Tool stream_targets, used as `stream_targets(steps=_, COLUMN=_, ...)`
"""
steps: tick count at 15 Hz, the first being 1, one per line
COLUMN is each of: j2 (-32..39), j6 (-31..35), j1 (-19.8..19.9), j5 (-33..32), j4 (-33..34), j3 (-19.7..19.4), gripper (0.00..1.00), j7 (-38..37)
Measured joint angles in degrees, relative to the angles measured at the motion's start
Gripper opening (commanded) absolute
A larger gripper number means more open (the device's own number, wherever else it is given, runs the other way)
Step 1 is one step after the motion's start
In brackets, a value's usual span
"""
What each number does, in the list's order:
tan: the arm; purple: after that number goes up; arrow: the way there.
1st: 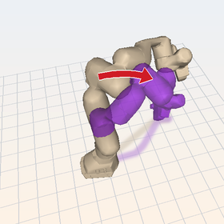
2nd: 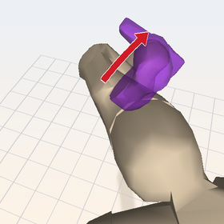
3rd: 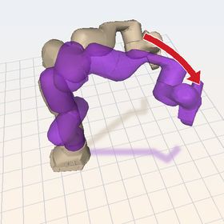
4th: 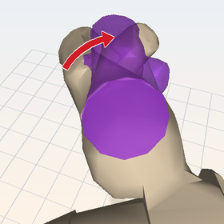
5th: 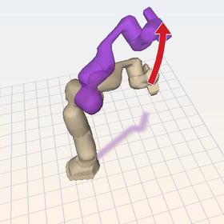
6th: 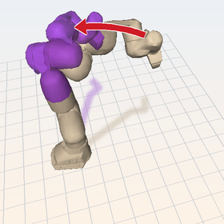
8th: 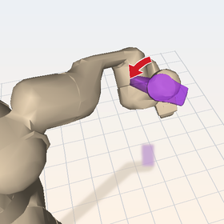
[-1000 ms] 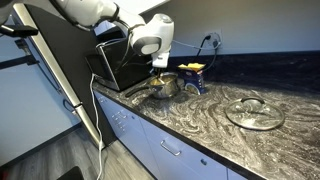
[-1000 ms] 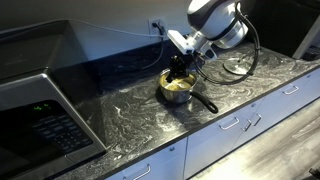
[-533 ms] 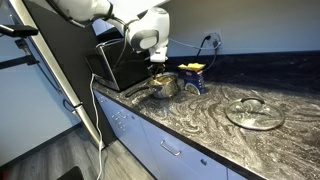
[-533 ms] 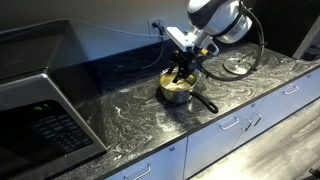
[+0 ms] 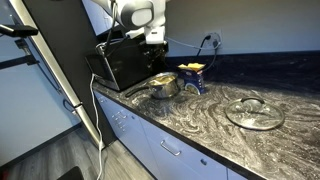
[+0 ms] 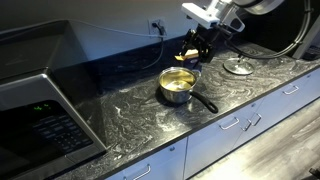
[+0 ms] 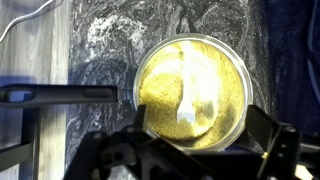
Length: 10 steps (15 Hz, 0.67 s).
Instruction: Take the lid off of the pot then stir the pot with the spoon
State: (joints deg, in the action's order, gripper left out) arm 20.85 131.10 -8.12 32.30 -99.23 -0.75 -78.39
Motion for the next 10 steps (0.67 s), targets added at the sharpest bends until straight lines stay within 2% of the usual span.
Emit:
stream_targets(steps=6, j2=-8.5, j6=-3.8, j1=1.3, j5=-7.0, j4=-5.1, j3=0.0, gripper=1.00, j7=-2.0)
stream_targets(steps=10, j2=-8.5, j6=-3.9, j1=1.6, j5=-7.1, j4=-5.2, j3=0.3, gripper=1.00, j7=-1.9)
